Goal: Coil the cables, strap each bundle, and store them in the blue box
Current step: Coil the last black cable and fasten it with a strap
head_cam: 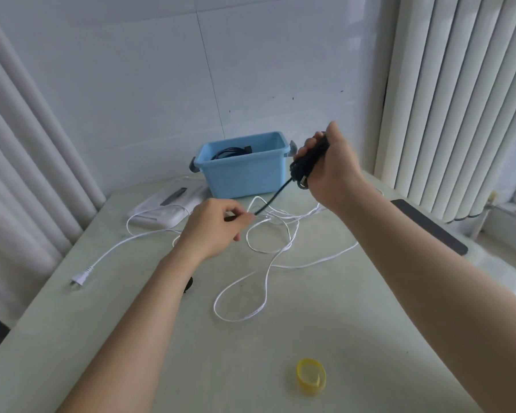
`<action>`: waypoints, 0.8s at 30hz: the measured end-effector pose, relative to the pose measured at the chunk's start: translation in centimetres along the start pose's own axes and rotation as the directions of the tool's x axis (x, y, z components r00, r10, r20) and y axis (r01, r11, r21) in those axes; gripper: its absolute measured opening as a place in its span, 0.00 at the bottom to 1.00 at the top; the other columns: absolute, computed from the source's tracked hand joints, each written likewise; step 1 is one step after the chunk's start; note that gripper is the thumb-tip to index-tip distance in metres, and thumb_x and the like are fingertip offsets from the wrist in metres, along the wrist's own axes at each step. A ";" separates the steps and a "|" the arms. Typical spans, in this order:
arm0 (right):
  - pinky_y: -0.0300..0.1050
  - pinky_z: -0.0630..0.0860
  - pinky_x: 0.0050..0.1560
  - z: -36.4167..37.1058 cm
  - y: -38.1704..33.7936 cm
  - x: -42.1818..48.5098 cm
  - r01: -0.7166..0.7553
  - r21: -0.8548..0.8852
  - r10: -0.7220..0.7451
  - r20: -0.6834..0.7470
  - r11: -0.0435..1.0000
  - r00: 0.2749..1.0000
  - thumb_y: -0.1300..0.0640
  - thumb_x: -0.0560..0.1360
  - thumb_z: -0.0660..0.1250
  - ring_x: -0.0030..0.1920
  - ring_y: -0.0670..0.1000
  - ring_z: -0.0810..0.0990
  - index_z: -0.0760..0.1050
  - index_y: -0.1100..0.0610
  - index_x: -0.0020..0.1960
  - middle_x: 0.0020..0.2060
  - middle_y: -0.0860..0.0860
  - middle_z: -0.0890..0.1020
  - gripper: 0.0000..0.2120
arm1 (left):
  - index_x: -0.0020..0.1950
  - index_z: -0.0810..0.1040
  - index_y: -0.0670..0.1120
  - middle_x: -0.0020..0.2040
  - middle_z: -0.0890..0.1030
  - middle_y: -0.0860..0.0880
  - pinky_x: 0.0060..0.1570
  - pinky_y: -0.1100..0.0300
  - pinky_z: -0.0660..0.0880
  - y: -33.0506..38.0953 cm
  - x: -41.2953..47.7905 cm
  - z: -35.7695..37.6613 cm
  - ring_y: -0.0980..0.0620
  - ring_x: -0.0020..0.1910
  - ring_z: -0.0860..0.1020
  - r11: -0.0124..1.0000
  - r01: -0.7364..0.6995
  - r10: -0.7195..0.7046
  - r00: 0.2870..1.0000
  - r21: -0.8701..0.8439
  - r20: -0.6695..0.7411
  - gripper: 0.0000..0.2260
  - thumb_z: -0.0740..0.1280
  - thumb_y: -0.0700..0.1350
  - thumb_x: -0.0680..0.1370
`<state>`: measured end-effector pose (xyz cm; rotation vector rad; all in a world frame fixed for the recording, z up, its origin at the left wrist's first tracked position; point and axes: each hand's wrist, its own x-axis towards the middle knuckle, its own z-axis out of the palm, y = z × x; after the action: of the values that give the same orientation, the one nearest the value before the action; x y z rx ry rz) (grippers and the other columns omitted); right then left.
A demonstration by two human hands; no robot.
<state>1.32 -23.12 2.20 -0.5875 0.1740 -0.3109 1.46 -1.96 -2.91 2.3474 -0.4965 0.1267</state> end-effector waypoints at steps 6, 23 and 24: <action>0.50 0.69 0.41 -0.7 3.1 -0.4 0.272 -0.738 -0.046 0.311 0.618 0.949 0.47 0.84 0.55 0.31 0.51 0.74 0.73 0.57 0.48 0.29 0.50 0.76 0.15 | 0.42 0.88 0.52 0.31 0.82 0.57 0.32 0.71 0.67 1.9 -0.9 -1.5 0.61 0.29 0.74 0.967 -0.253 0.253 0.967 0.000 0.019 0.03 0.79 0.49 0.71; 0.45 0.72 0.42 -1.4 4.3 -3.7 0.121 -0.768 0.612 0.586 0.629 0.531 0.55 0.79 0.63 0.33 0.51 0.72 0.73 0.58 0.38 0.30 0.52 0.72 0.12 | 0.53 0.76 0.47 0.42 0.83 0.52 0.52 0.49 0.78 0.7 0.2 -1.3 0.50 0.44 0.82 0.804 -0.180 0.151 0.984 -0.566 -0.099 0.19 0.73 0.60 0.73; 0.44 0.72 0.42 -1.3 4.5 -4.0 0.076 -0.757 0.621 0.585 0.649 0.521 0.56 0.80 0.61 0.32 0.51 0.69 0.70 0.57 0.37 0.28 0.50 0.69 0.13 | 0.56 0.77 0.46 0.41 0.83 0.52 0.51 0.50 0.78 0.8 0.0 -1.3 0.51 0.43 0.82 0.803 -0.138 0.128 0.990 -0.579 -0.059 0.20 0.71 0.60 0.75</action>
<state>-1.66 -18.94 -1.14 -1.4280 -0.5705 0.4649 1.21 -1.59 -1.49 1.7039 -0.5947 0.0485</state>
